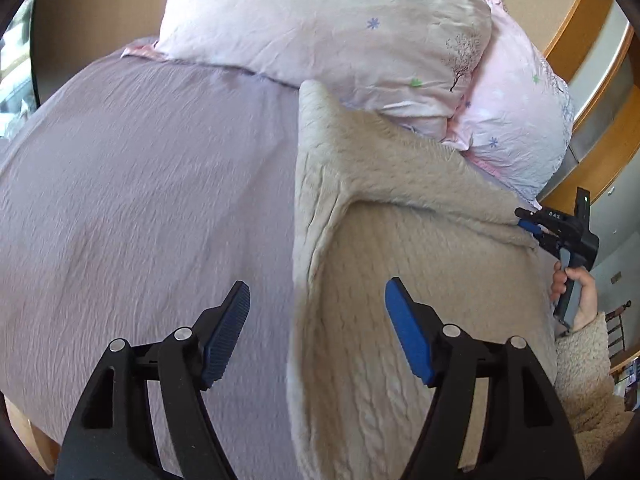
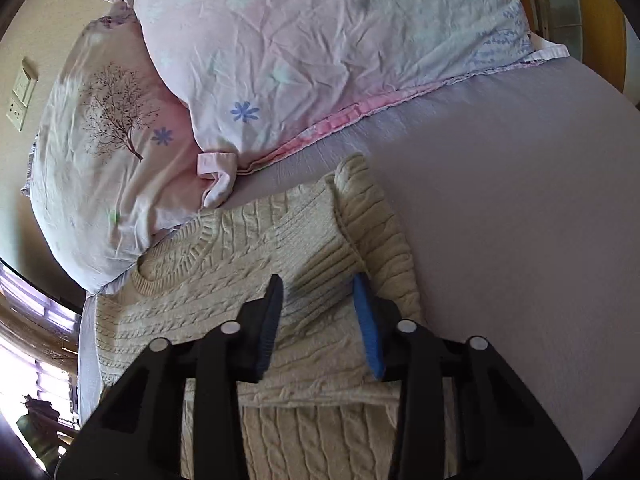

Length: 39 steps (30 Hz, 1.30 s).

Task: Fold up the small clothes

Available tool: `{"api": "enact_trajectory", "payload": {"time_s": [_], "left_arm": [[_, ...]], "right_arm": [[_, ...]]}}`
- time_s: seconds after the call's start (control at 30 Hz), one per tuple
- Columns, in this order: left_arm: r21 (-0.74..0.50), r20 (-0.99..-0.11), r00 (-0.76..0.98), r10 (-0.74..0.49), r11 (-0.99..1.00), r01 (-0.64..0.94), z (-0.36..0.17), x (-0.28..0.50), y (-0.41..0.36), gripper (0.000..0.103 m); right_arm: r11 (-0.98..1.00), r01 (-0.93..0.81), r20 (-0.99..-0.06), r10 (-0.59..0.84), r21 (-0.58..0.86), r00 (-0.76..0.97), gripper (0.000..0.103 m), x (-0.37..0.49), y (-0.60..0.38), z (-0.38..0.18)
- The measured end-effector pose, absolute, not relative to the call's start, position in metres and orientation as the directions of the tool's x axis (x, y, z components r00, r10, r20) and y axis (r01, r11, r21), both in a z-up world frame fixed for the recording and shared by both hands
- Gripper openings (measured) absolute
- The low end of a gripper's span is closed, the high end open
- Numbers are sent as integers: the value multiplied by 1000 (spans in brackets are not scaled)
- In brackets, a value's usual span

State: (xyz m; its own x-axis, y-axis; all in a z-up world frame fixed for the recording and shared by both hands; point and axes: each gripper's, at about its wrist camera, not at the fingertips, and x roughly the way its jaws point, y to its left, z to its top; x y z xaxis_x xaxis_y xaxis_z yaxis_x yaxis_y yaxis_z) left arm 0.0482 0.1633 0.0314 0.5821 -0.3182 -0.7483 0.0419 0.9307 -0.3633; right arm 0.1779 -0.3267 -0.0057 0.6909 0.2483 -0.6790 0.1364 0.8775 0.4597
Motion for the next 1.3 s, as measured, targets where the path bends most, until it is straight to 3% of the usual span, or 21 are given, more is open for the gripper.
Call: {"api": "enact_trajectory", "payload": {"time_s": [0.1, 0.17, 0.23, 0.3, 0.33, 0.43, 0.5, 0.7, 0.73, 0.77, 0.83, 1.1, 1.17, 1.27, 1.3], "left_arm": [[-410, -737, 563, -374, 910, 67, 18, 38, 162, 70], [-424, -714, 577, -397, 901, 96, 18, 26, 162, 70], [-460, -687, 577, -441, 879, 125, 17, 16, 165, 70], [-501, -656, 575, -489, 852, 153, 14, 6, 165, 68], [-518, -643, 572, -510, 839, 166, 13, 2, 165, 62], [-593, -595, 554, -583, 783, 187, 5, -13, 166, 47], [-632, -562, 551, -617, 750, 196, 0, -26, 166, 39], [-707, -504, 526, -685, 677, 204, -11, -63, 161, 31], [-703, -511, 525, -680, 683, 200, -11, -65, 159, 27], [-694, -523, 526, -671, 693, 194, -10, -66, 158, 24], [-690, -532, 519, -670, 697, 193, -6, -58, 155, 7], [-740, -419, 659, -625, 655, 150, 53, 74, 175, 7], [-755, -433, 688, -582, 651, 76, 52, 127, 176, 7], [-729, -516, 684, -515, 684, -35, 34, 196, 170, 7], [-719, -547, 672, -499, 691, -73, 26, 213, 168, 7]], "right_arm": [[828, 179, -625, 241, 532, 742, 4, 154, -344, -1], [835, 221, -640, 191, 505, 744, 2, 133, -352, 2], [843, 202, -641, 203, 499, 740, 11, 105, -358, 3], [839, 197, -655, 227, 508, 721, 49, 75, -366, -2], [840, 191, -662, 239, 508, 710, 51, 61, -369, -5], [812, 157, -680, 347, 562, 646, 49, 25, -373, -26], [783, 109, -656, 426, 612, 624, 32, -1, -372, -35], [669, -57, -551, 654, 741, 518, 23, -63, -346, -59], [669, -73, -551, 665, 740, 505, 20, -67, -343, -61], [670, -82, -557, 674, 738, 486, 7, -67, -340, -62], [663, -106, -545, 686, 741, 481, 7, -60, -335, -57], [550, -257, -256, 687, 795, 680, 7, 71, -342, 33], [545, -216, -249, 654, 810, 714, 7, 127, -343, 34], [565, -60, -329, 559, 823, 761, 8, 196, -351, 14], [583, 7, -375, 514, 812, 772, 16, 215, -352, 9]]}}
